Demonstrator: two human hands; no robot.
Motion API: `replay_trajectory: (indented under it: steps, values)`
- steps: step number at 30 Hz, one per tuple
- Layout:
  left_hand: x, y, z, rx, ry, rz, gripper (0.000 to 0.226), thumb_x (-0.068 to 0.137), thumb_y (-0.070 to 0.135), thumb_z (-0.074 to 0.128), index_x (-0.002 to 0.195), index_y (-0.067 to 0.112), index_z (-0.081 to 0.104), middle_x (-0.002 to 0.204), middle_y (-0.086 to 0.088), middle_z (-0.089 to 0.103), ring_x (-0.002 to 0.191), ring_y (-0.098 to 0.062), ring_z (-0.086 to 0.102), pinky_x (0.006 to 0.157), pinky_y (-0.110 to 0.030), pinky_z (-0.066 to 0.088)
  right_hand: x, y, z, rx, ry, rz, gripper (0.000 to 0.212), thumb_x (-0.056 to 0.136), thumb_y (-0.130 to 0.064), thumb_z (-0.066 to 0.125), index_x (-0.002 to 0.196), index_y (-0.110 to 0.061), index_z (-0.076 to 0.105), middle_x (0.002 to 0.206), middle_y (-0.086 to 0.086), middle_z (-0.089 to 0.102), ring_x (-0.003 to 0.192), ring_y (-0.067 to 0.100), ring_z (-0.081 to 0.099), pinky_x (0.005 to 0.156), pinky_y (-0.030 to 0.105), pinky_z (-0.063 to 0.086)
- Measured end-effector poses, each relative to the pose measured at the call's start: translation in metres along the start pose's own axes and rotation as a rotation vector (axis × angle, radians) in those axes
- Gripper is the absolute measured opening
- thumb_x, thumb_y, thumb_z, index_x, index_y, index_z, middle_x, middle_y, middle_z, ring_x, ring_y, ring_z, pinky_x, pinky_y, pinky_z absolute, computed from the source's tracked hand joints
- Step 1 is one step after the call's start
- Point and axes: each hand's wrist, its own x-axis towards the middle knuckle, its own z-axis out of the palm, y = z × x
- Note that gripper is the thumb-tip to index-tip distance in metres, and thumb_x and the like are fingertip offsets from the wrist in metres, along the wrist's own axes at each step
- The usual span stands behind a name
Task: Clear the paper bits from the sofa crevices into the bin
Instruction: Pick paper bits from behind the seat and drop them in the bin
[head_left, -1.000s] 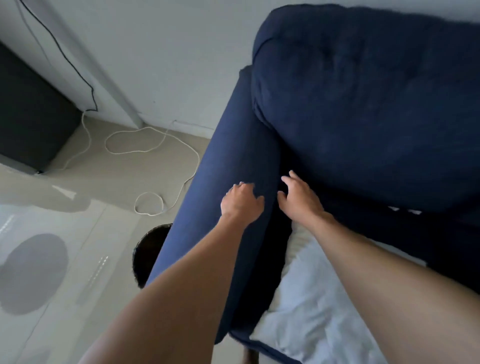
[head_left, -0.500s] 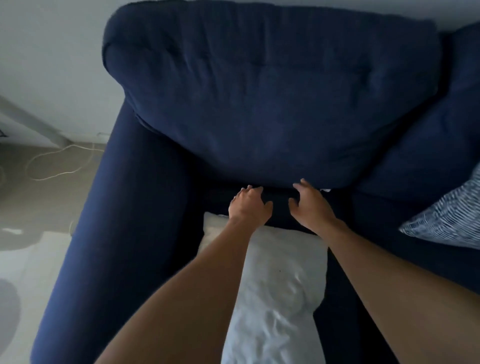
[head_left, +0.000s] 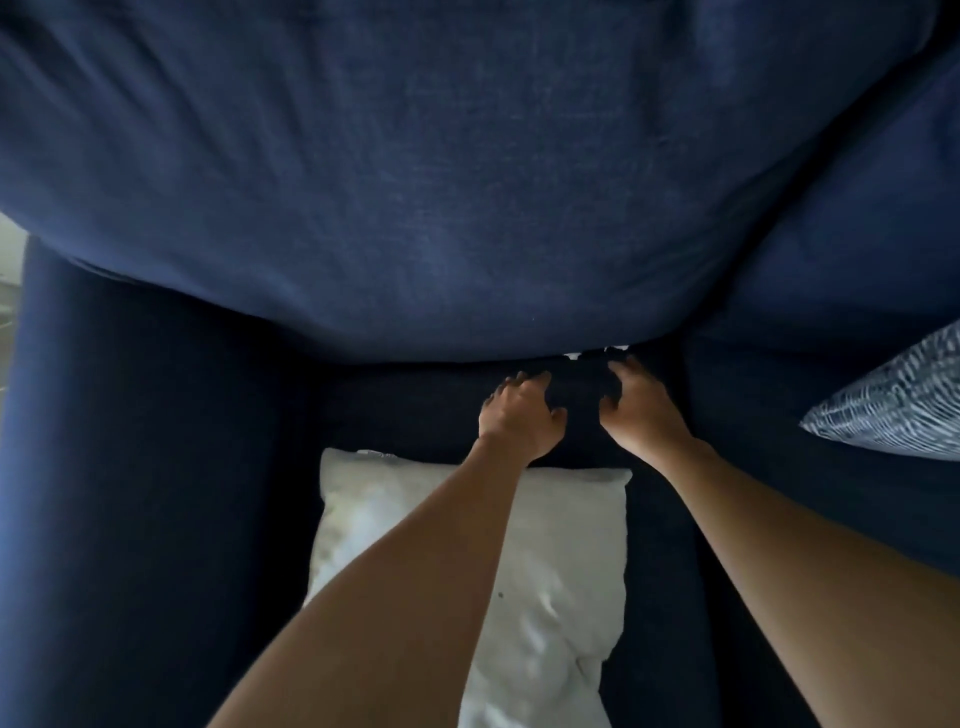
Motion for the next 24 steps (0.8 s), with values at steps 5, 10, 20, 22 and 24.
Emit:
replay_trajectory:
  steps: [5,10,20,22,24]
  values:
    - [0.045,0.015,0.023,0.079,-0.056,0.086,0.065,0.095,0.031,0.051,0.152,0.028,0.022,0.158,-0.007,0.025,0.143,-0.028,0.03,0.114,-0.043,0.032,0.037,0.033,-0.002,-0.034,-0.004,-0.04,0.066,0.085,-0.001,0.05,0.147,-0.018,0.034,0.156,0.003,0.028,0.136,0.029,0.039,0.107,0.041,0.041]
    - [0.075,0.022,0.035,0.127,-0.056,0.115,0.067,0.094,0.032,0.052,0.153,0.029,0.019,0.158,-0.006,0.027,0.143,-0.029,0.029,0.114,-0.044,0.033,0.065,0.053,0.002,-0.134,-0.077,-0.063,0.077,0.085,0.001,0.051,0.15,-0.03,0.025,0.16,0.003,0.017,0.14,0.032,0.033,0.107,0.046,0.042]
    - [0.105,0.02,0.042,0.209,-0.085,0.109,0.067,0.094,0.035,0.051,0.153,0.031,0.019,0.157,-0.003,0.029,0.143,-0.026,0.029,0.114,-0.04,0.033,0.105,0.065,0.017,-0.172,-0.131,-0.14,0.067,0.082,-0.003,0.057,0.141,-0.027,0.038,0.148,0.009,0.039,0.135,0.034,0.038,0.105,0.049,0.043]
    - [0.107,0.02,0.043,0.237,-0.086,0.102,0.066,0.094,0.036,0.051,0.153,0.029,0.02,0.156,-0.004,0.03,0.143,-0.027,0.03,0.114,-0.04,0.033,0.107,0.066,0.018,-0.222,-0.122,-0.125,0.065,0.082,-0.005,0.058,0.141,-0.025,0.04,0.147,0.008,0.039,0.135,0.034,0.035,0.107,0.049,0.04]
    - [0.108,0.021,0.043,0.247,-0.08,0.088,0.065,0.094,0.036,0.05,0.152,0.027,0.022,0.155,-0.005,0.033,0.142,-0.027,0.032,0.113,-0.04,0.034,0.107,0.065,0.016,-0.261,-0.103,-0.099,0.065,0.082,-0.005,0.059,0.142,-0.024,0.039,0.148,0.007,0.039,0.135,0.034,0.033,0.107,0.049,0.039]
